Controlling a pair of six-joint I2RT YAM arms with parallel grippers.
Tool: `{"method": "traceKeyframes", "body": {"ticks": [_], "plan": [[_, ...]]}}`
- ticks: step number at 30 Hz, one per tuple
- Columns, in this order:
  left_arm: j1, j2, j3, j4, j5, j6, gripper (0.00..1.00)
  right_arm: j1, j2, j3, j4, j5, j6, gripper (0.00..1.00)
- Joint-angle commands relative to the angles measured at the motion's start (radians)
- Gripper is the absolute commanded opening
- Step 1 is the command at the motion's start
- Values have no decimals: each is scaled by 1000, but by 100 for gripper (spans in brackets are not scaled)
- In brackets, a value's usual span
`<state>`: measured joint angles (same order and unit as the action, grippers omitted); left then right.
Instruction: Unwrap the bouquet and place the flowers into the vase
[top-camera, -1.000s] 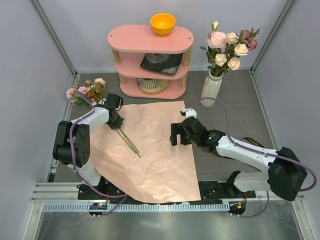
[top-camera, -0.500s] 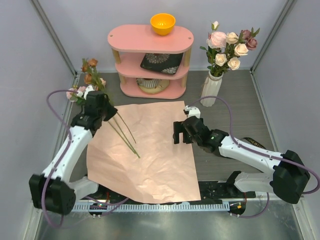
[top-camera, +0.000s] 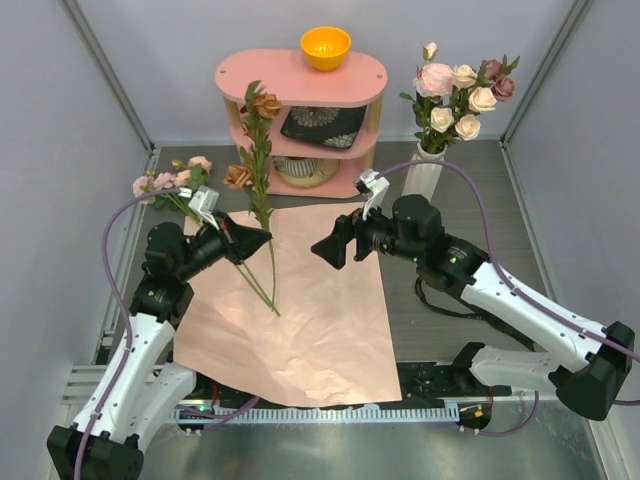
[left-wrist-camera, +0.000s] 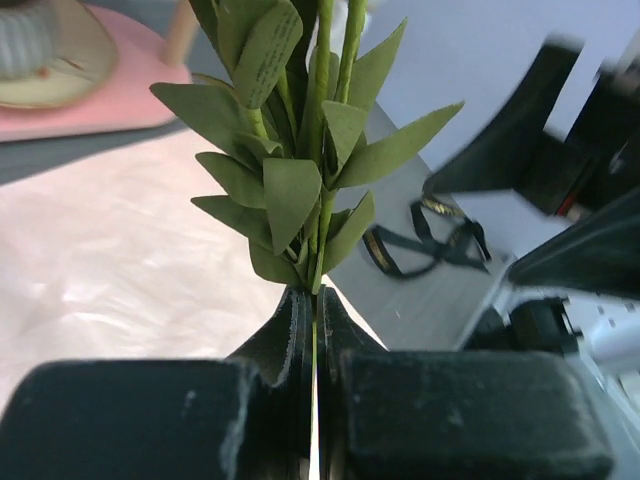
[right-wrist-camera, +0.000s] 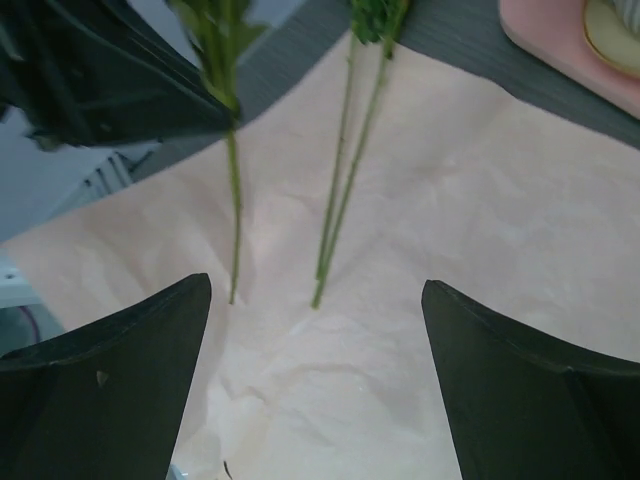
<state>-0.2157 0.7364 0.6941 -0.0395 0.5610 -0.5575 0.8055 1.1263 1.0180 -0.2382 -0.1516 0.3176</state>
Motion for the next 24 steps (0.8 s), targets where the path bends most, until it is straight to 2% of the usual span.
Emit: {"method": "traceKeyframes", "body": {"ticks": [1, 2, 5, 7, 12, 17, 19, 20, 22, 23, 24], "plan": [[-33, 3, -25, 153, 234, 30, 0, 4, -22, 71, 233, -220, 14, 92], [-37, 9, -24, 168, 250, 21, 0, 3, -17, 77, 293, -203, 37, 92], [-62, 38, -21, 178, 307, -4, 0, 3, 9, 117, 335, -65, 69, 90], [-71, 52, -18, 179, 326, -8, 0, 3, 42, 151, 350, -55, 87, 87], [-94, 78, -11, 170, 355, -22, 0, 3, 138, 217, 375, -186, 133, 77], [-112, 92, -8, 179, 373, -35, 1, 3, 208, 212, 384, -203, 169, 71], [-117, 93, -8, 178, 372, -41, 0, 4, 219, 203, 398, -209, 184, 62], [-122, 96, -8, 178, 370, -44, 0, 3, 221, 202, 399, -207, 186, 53], [-125, 101, -5, 170, 369, -48, 0, 3, 219, 195, 398, -183, 183, 41], [-129, 104, -4, 168, 369, -48, 0, 3, 213, 192, 387, -154, 178, 26], [-131, 104, -2, 165, 369, -48, 0, 3, 208, 188, 358, -123, 173, 17]]}}
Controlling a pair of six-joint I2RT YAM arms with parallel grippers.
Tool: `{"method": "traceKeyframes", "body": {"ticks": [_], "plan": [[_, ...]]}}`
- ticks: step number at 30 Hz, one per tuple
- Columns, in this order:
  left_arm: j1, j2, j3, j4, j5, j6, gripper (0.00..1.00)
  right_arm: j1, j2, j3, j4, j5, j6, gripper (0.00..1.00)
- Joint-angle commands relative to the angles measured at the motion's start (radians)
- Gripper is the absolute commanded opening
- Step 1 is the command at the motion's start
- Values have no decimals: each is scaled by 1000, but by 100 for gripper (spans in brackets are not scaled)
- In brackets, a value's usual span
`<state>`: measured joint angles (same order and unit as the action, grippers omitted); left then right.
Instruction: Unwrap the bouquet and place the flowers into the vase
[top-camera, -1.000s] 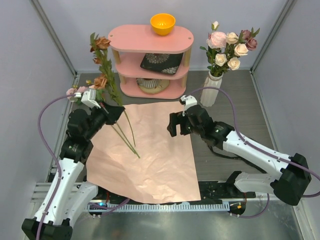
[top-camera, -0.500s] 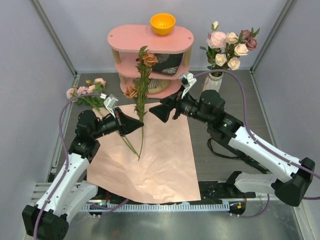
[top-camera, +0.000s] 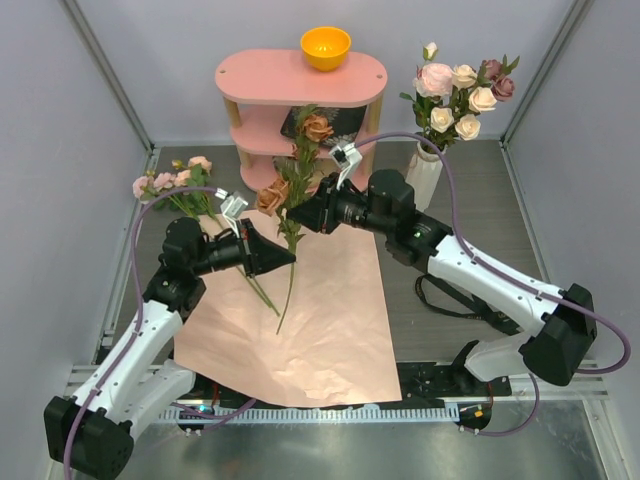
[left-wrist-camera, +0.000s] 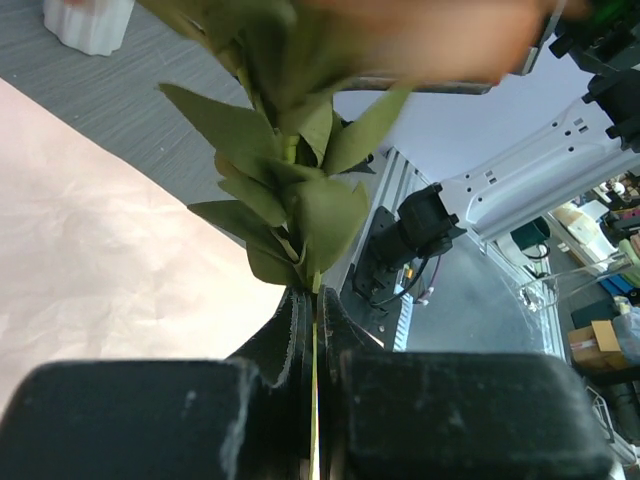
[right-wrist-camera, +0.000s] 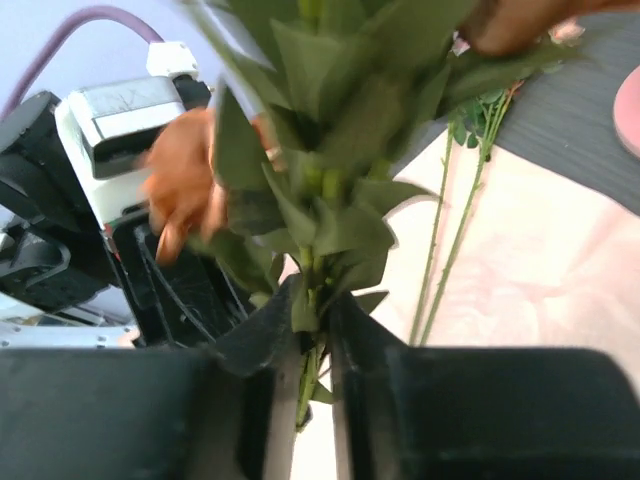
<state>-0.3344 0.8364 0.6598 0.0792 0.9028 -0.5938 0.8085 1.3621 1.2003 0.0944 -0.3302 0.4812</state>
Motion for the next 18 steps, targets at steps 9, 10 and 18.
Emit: {"method": "traceKeyframes", "body": {"ticks": [9, 10, 18], "plan": [[-23, -14, 112, -270, -261, 144, 65, -100, -268, -71, -276, 745, -70, 1], [-25, -13, 124, -294, -303, 156, 70, -114, -302, -83, -301, 829, -61, 1], [-40, 3, 152, -430, -559, 210, 73, -287, -567, -182, -291, 1339, -194, 1]]}}
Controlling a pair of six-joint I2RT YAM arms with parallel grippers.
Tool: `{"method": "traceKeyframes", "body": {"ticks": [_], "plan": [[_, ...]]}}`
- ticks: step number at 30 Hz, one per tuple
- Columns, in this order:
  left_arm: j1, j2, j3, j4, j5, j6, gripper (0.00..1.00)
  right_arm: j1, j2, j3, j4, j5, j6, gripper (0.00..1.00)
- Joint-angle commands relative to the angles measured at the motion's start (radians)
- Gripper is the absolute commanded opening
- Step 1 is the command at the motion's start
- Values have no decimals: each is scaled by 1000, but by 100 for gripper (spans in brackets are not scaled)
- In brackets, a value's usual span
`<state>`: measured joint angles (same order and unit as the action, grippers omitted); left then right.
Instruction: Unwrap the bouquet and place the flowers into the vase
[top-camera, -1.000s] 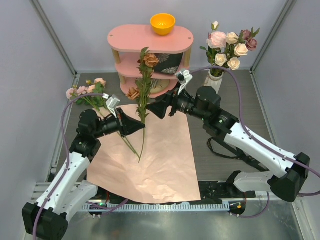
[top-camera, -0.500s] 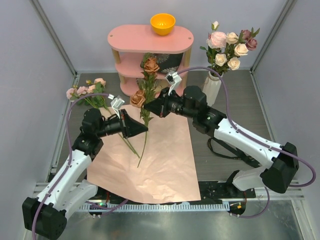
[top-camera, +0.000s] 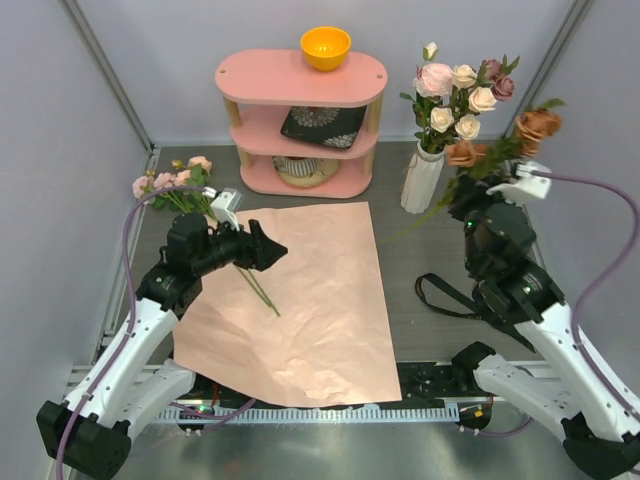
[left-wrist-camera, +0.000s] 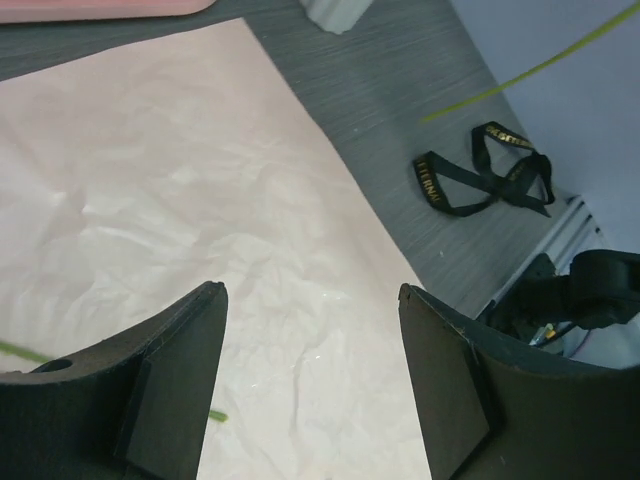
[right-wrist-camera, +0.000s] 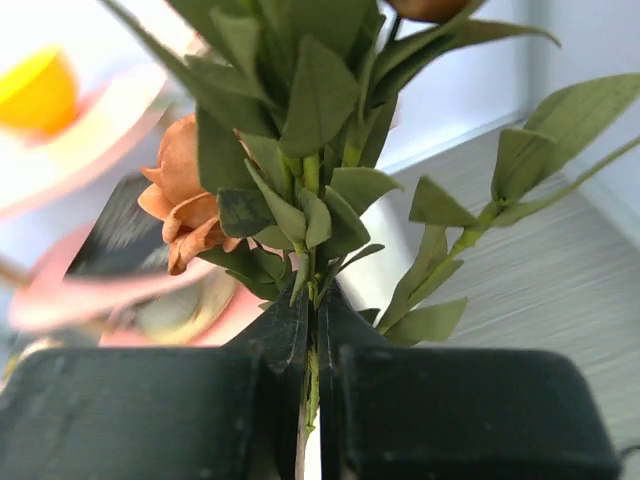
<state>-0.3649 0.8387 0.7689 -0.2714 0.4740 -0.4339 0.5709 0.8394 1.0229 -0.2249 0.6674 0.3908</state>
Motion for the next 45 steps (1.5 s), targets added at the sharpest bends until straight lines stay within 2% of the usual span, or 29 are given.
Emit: {"method": "traceKeyframes", "body": {"ticks": [1, 2, 3, 6, 7, 11, 13, 15, 17, 20, 22, 31, 45], "plan": [[-11, 0, 43, -77, -126, 49, 73, -69, -33, 0, 36, 374, -127, 1], [-11, 0, 41, -74, -124, 50, 74, -97, -20, 17, 42, 388, -144, 1], [-11, 2, 41, -72, -123, 50, 74, -180, -8, 28, 44, 349, -150, 1], [-11, -1, 40, -75, -124, 52, 74, -304, 33, 80, 42, 198, -115, 1], [-11, -3, 40, -77, -130, 55, 74, -380, 52, 119, 42, 173, -106, 1], [-11, -3, 40, -81, -143, 60, 74, -506, 165, 239, 51, 57, -47, 1], [-11, 2, 40, -81, -141, 58, 75, -517, 187, 276, 100, 11, -71, 1], [-11, 0, 38, -78, -141, 58, 75, -519, 211, 276, 256, -38, -124, 1], [-11, 2, 38, -81, -146, 60, 75, -519, 245, 319, 329, -132, -184, 1], [-11, -3, 38, -83, -152, 64, 77, -519, 317, 400, 352, -251, -243, 1], [-11, -4, 38, -84, -152, 64, 77, -517, 346, 431, 366, -276, -262, 1], [-8, 3, 40, -88, -161, 67, 78, -519, 418, 513, 377, -327, -316, 1], [6, 14, 36, -77, -149, 64, 78, -517, 501, 511, 286, -488, -362, 1]]}}
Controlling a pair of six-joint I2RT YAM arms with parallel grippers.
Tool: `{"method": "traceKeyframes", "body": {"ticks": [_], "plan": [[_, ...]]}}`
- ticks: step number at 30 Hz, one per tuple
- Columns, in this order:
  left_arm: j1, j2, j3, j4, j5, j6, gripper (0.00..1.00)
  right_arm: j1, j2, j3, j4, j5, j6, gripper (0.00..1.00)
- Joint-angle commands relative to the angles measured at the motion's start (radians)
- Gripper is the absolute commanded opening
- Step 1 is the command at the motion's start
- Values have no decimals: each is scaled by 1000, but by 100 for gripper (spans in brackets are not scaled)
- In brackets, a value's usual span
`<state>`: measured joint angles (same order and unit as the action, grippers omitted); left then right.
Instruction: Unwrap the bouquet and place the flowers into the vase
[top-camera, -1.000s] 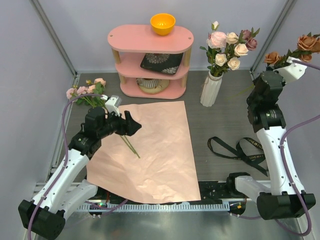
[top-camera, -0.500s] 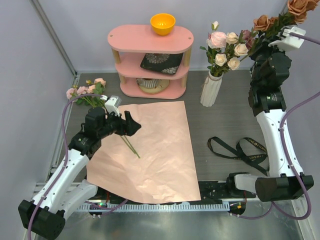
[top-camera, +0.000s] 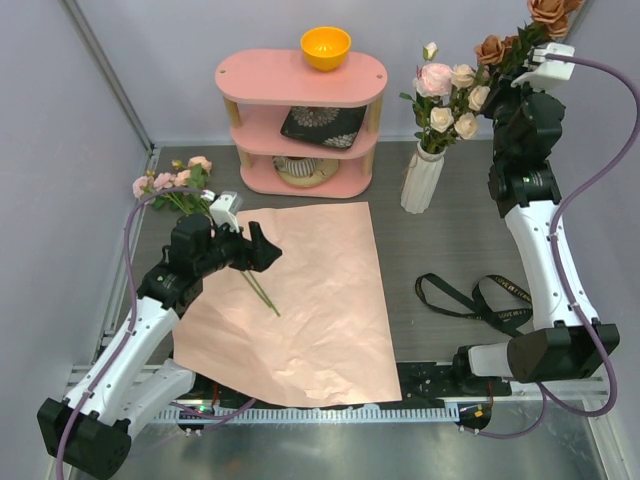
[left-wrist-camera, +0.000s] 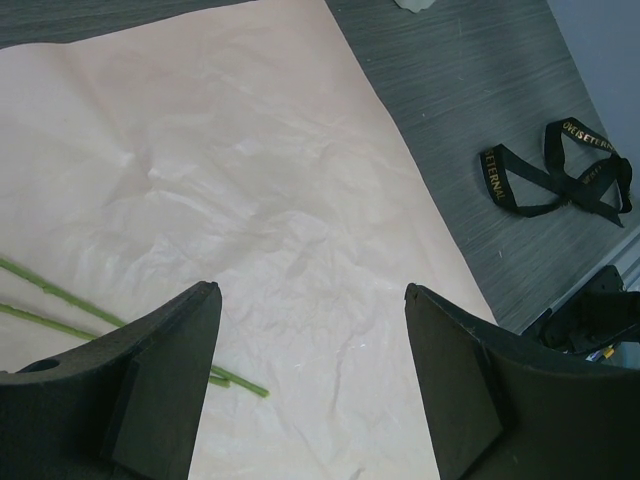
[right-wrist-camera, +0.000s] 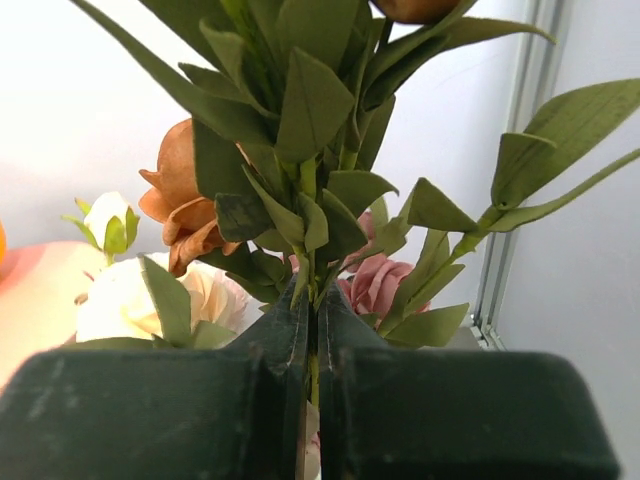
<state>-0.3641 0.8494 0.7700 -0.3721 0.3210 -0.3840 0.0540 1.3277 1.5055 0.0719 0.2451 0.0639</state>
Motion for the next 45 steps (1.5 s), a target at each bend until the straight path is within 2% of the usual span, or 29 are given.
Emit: {"method": "traceKeyframes", "body": {"ticks": [1, 16, 25, 37, 45], "plan": [[5, 5, 35, 22, 6, 13, 78, -2, 18, 22, -6, -88, -41, 1], [19, 10, 26, 32, -10, 8, 78, -2, 119, -34, 15, -181, -59, 1], [53, 20, 18, 50, 7, -4, 78, 0, 176, -34, -11, -322, -145, 1], [67, 22, 14, 59, 15, -13, 78, 1, 203, -74, -21, -342, -116, 2], [79, 36, 15, 64, 39, -27, 78, 1, 203, -108, -14, -336, -85, 8]]}}
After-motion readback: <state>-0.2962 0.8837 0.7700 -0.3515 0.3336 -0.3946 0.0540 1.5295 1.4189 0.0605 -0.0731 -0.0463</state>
